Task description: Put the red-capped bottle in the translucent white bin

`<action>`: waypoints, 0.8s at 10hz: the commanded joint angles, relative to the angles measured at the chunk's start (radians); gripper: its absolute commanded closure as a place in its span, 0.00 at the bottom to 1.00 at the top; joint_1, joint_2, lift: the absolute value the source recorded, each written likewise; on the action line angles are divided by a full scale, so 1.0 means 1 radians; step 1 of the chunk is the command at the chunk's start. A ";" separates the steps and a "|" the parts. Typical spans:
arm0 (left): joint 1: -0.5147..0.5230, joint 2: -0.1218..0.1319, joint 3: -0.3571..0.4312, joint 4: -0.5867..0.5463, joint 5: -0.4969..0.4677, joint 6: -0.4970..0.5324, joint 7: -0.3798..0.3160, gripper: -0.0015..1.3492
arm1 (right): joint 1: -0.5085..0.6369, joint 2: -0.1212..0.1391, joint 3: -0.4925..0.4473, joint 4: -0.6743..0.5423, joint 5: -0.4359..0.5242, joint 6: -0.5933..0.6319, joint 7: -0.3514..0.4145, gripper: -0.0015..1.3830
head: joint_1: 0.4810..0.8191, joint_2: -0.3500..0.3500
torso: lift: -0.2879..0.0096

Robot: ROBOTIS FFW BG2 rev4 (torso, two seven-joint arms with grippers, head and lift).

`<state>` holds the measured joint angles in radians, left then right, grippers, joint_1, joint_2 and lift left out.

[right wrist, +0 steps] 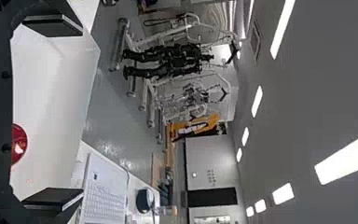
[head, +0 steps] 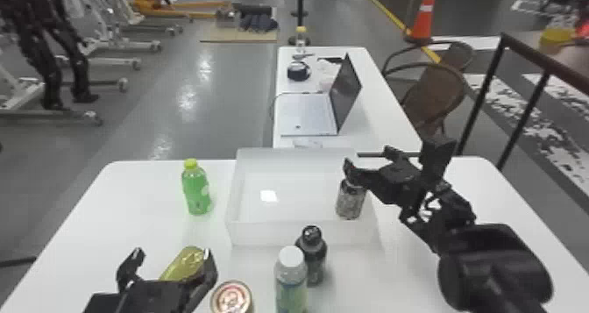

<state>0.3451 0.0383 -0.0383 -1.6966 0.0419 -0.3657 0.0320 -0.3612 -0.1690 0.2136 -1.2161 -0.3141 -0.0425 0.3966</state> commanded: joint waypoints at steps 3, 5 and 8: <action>0.000 0.000 0.000 0.000 0.007 -0.005 0.000 0.01 | 0.220 -0.004 -0.103 -0.266 0.072 0.056 -0.045 0.06 | 0.20 0.50 | 0.63; 0.003 -0.002 0.003 0.000 0.007 -0.007 0.000 0.01 | 0.355 0.010 -0.126 -0.352 0.036 0.055 -0.062 0.07 | 0.20 0.50 | 0.63; 0.012 -0.009 0.012 -0.005 0.006 -0.019 0.000 0.01 | 0.565 0.043 -0.157 -0.474 0.053 0.030 -0.068 0.08 | 0.20 0.50 | 0.63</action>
<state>0.3542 0.0311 -0.0291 -1.6999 0.0479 -0.3817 0.0322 0.1671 -0.1289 0.0627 -1.6621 -0.2712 -0.0090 0.3279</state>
